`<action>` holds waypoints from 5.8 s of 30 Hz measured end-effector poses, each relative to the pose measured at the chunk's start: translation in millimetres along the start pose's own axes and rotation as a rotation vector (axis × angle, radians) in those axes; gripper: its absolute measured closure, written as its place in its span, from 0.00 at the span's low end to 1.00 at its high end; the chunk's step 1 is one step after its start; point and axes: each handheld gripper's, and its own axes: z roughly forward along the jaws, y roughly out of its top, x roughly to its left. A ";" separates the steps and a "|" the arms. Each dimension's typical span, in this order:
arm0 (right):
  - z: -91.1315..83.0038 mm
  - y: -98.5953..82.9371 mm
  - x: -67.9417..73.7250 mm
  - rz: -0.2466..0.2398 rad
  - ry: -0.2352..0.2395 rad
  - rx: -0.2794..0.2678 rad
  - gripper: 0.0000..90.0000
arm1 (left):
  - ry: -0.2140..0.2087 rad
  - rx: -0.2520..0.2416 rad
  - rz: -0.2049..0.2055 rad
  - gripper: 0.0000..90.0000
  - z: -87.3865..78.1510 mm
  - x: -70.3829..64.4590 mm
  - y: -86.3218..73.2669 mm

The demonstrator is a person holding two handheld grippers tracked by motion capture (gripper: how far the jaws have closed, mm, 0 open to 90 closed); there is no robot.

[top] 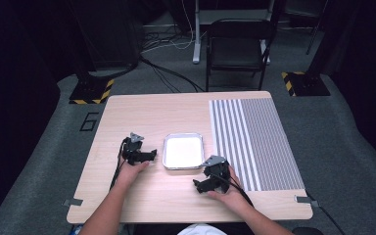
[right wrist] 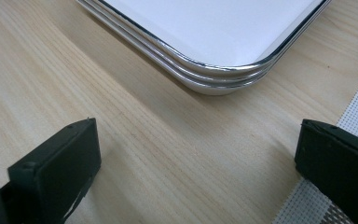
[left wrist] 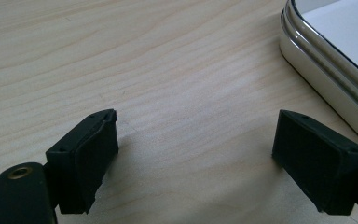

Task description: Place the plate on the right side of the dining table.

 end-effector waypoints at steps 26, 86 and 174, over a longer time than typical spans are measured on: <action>-1.2 -0.8 0.8 -0.001 0.001 0.005 0.00 | 0.008 -0.001 -0.004 0.15 0.1 -1.8 -0.1; -25.0 32.8 -26.1 0.104 0.091 -0.058 0.56 | -0.077 -0.005 -0.056 0.60 -37.0 -16.6 4.1; -11.2 31.1 -72.2 0.657 0.372 -0.043 0.78 | -0.429 0.036 -0.372 0.79 -32.7 -33.1 6.2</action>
